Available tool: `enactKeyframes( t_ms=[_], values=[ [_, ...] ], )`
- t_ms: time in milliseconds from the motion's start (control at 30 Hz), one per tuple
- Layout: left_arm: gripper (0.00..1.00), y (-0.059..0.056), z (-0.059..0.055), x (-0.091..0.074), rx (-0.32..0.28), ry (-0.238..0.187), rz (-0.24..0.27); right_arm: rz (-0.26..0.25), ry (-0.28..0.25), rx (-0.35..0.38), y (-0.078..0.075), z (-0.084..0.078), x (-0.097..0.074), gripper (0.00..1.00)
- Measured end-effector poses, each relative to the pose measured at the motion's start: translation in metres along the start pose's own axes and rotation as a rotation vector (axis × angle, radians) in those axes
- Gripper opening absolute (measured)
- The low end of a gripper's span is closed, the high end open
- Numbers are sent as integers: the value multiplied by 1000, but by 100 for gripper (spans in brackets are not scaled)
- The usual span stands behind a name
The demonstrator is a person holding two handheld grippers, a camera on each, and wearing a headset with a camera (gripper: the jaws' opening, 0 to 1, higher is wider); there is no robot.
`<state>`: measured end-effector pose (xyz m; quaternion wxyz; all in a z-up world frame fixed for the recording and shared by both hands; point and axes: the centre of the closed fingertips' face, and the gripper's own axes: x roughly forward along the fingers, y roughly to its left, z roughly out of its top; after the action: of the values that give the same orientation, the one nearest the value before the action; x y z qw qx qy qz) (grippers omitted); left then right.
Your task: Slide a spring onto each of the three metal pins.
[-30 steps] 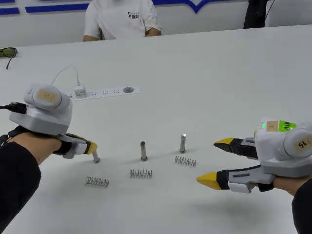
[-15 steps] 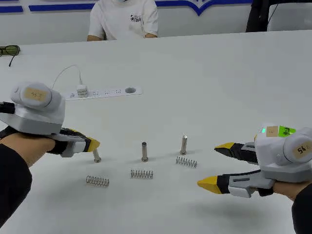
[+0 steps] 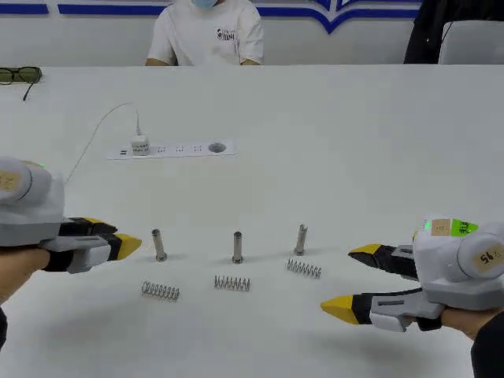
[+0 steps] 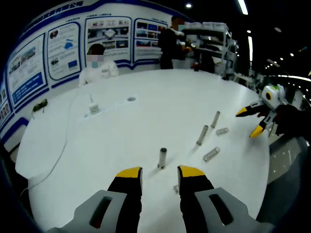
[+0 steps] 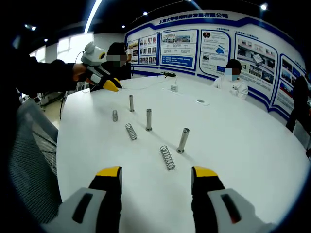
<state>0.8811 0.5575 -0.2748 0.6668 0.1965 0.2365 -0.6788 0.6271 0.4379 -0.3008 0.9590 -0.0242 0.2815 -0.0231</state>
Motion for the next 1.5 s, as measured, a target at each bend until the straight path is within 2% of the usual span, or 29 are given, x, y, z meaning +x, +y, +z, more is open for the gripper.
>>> enactKeyframes(
  t_ms=[100, 200, 333, 533, 633, 867, 1000, 1133, 1367, 1500],
  values=[
    [29, -7, -7, -1, 41, 4, -40, 2, 8, 0, 1, -2, 1, 59],
    [29, -13, -14, 0, 137, 27, -67, 4, 15, -1, 3, -3, 2, 59],
    [30, -20, -20, 5, 180, 47, -99, 4, 27, -10, 5, -5, 3, 58],
    [31, -37, -31, 17, 288, 85, -200, -1, 32, -11, 4, -5, 2, 58],
    [32, -45, -33, 22, 309, 89, -255, -5, 31, -8, 3, -5, 2, 58],
    [33, -51, -35, 33, 331, 102, -324, -12, 35, -4, 1, -7, 1, 58],
    [32, -53, -41, 39, 327, 131, -356, -17, 33, -1, -1, -6, 1, 58],
    [31, -52, -48, 43, 314, 162, -372, -22, 30, 1, -3, -6, 0, 58],
    [27, -54, -64, 40, 311, 219, -385, -23, 21, 1, -3, -4, 0, 58],
    [25, -54, -66, 34, 310, 222, -374, -18, 18, -7, 0, -1, 0, 58]
  ],
)
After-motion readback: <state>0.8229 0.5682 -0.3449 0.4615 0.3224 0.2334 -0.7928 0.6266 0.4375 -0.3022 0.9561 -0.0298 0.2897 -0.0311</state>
